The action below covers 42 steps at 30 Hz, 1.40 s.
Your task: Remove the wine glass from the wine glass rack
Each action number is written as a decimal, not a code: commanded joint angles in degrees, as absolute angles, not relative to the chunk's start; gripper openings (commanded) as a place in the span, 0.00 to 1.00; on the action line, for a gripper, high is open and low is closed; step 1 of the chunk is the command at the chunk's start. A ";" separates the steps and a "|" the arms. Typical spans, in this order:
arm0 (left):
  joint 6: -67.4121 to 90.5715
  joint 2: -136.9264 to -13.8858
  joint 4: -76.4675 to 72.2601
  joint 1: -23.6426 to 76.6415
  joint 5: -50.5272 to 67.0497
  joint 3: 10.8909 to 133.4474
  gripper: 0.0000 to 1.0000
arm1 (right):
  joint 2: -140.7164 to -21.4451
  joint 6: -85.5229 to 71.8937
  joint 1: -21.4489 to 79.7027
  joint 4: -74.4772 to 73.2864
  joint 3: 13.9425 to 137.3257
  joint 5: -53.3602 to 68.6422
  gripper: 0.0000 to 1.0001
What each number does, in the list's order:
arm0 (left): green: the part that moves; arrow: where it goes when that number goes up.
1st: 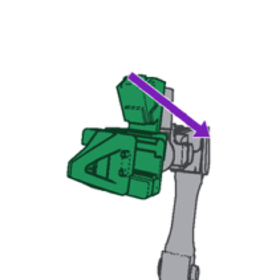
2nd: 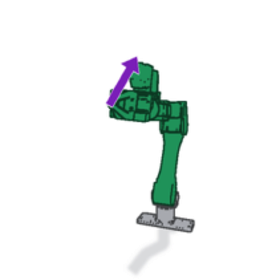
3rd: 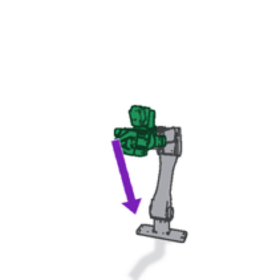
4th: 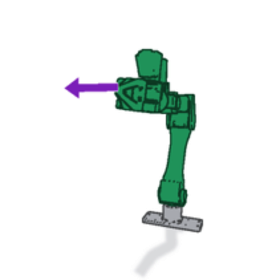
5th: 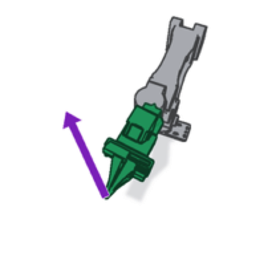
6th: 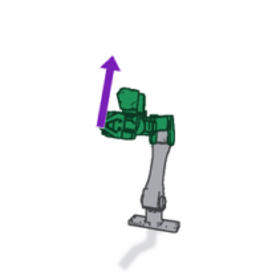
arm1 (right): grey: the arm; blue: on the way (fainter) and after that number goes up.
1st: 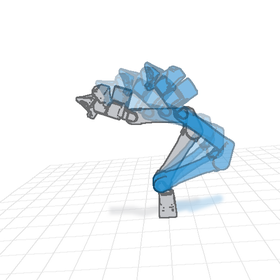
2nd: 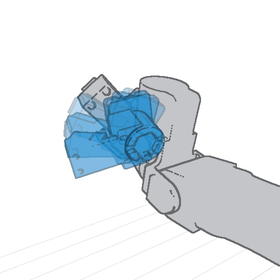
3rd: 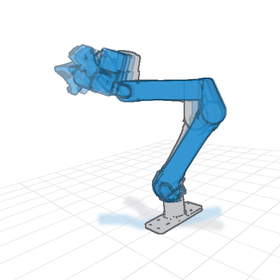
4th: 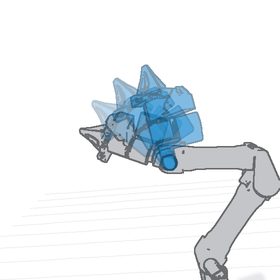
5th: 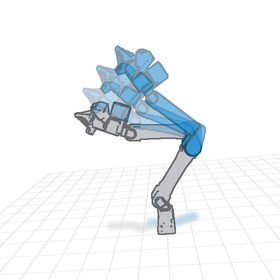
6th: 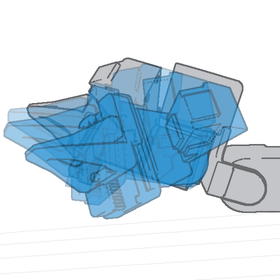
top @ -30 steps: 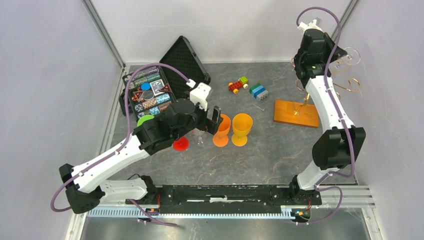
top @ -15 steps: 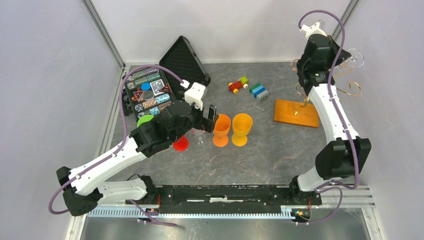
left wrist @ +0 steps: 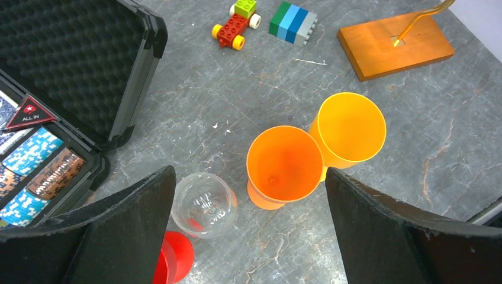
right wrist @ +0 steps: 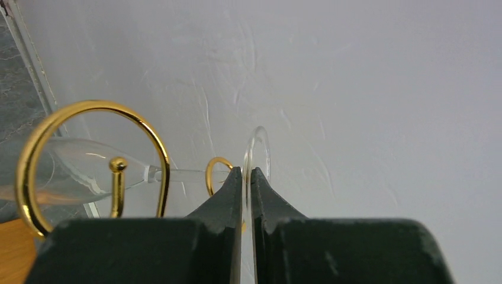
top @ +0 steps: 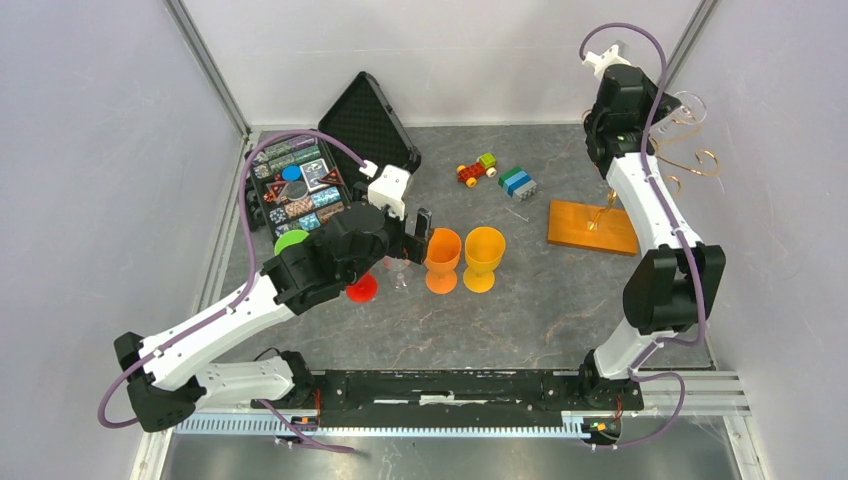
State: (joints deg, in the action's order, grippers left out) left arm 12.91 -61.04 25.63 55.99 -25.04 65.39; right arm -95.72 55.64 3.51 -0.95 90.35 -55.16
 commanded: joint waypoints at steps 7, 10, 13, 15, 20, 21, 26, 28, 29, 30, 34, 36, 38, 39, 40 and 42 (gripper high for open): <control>9.78 -61.59 22.94 55.96 -28.08 64.69 1.00 | -98.10 56.11 1.23 2.44 95.03 -54.96 0.00; 9.76 -61.64 22.94 55.92 -28.20 64.60 1.00 | -97.57 57.48 0.92 4.48 93.77 -56.19 0.00; 9.67 -61.62 22.94 55.93 -28.21 64.53 1.00 | -97.02 57.67 0.62 4.83 93.36 -56.34 0.00; 9.67 -61.58 22.90 55.92 -28.37 64.51 1.00 | -96.66 57.66 0.53 4.70 93.16 -56.70 0.00; 9.54 -61.56 22.81 55.98 -28.39 64.42 1.00 | -95.02 55.74 0.62 1.60 92.90 -57.78 0.00; 9.49 -61.60 22.78 55.98 -28.39 64.42 1.00 | -94.73 55.14 0.74 0.91 92.94 -57.97 0.00; 9.49 -61.49 22.76 55.91 -28.39 64.34 1.00 | -93.52 52.44 1.47 -3.24 93.56 -58.22 0.00; 9.49 -61.37 22.77 55.92 -28.47 64.27 1.00 | -93.46 51.97 2.19 -4.30 93.92 -58.58 0.00; 9.49 -61.35 22.76 55.96 -28.48 64.25 1.00 | -93.51 51.62 2.51 -4.91 94.21 -58.88 0.00; 9.44 -61.28 22.76 55.93 -28.48 64.25 1.00 | -93.59 51.16 2.93 -5.89 94.64 -58.97 0.00; 9.40 -61.35 22.68 55.98 -28.56 64.20 1.00 | -93.87 49.28 4.69 -9.59 96.82 -60.14 0.00; 9.32 -61.38 22.68 55.98 -28.64 64.16 1.00 | -94.13 49.47 5.17 -10.79 97.85 -61.30 0.00; 9.32 -61.36 22.59 55.94 -28.65 64.14 1.00 | -94.07 49.33 5.45 -11.39 98.64 -61.97 0.00; 9.32 -61.31 22.59 55.97 -28.65 64.16 1.00 | -93.92 49.29 5.56 -11.43 98.83 -61.92 0.00; 9.32 -61.33 22.57 55.90 -28.65 64.09 1.00 | -93.76 49.22 5.61 -11.45 98.87 -61.79 0.00; 9.32 -61.32 22.57 55.97 -28.56 64.08 1.00 | -93.55 49.00 5.73 -11.61 99.14 -61.80 0.00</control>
